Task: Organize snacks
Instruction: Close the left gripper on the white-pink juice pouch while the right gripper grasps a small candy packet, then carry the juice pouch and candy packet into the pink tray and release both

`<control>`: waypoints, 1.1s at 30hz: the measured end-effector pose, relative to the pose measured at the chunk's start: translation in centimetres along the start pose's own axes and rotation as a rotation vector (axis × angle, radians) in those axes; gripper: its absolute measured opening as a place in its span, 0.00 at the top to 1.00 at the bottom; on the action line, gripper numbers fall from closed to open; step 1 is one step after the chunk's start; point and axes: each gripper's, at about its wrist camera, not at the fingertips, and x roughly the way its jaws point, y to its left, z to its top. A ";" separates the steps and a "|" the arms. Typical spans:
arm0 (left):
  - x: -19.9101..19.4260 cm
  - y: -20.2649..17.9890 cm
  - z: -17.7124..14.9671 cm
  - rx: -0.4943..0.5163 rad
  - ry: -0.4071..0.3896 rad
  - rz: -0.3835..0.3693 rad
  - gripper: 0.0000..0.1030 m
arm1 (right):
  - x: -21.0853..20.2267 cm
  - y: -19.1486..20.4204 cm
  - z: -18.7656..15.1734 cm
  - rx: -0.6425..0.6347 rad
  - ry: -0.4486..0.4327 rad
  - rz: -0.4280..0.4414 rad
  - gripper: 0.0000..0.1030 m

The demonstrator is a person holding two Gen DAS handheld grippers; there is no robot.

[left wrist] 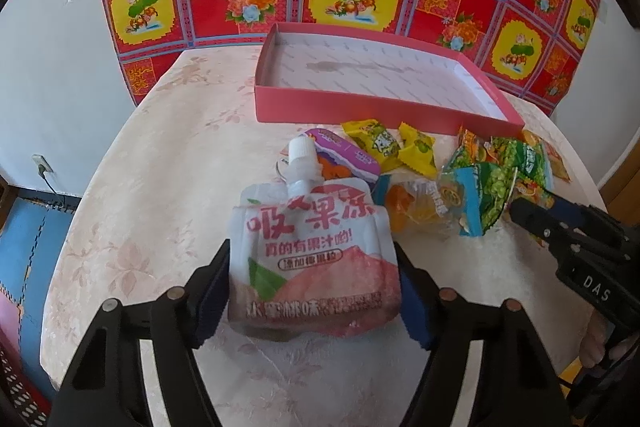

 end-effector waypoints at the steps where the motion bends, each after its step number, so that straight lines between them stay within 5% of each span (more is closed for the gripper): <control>1: -0.1 0.0 0.0 -0.001 -0.002 0.000 0.29 | -0.2 0.0 -0.1 0.003 -0.005 0.003 0.61; 3: -0.3 0.1 -0.1 -0.005 -0.003 -0.001 0.29 | -0.5 -0.1 -0.1 0.007 -0.013 0.008 0.71; 14: -2.3 0.1 -0.5 -0.013 -0.048 0.003 0.29 | -1.9 0.0 -0.8 0.007 -0.026 0.046 0.85; 33: -4.7 -0.8 1.3 -0.004 -0.112 -0.030 0.29 | -5.3 0.5 0.1 -0.029 -0.102 0.062 0.89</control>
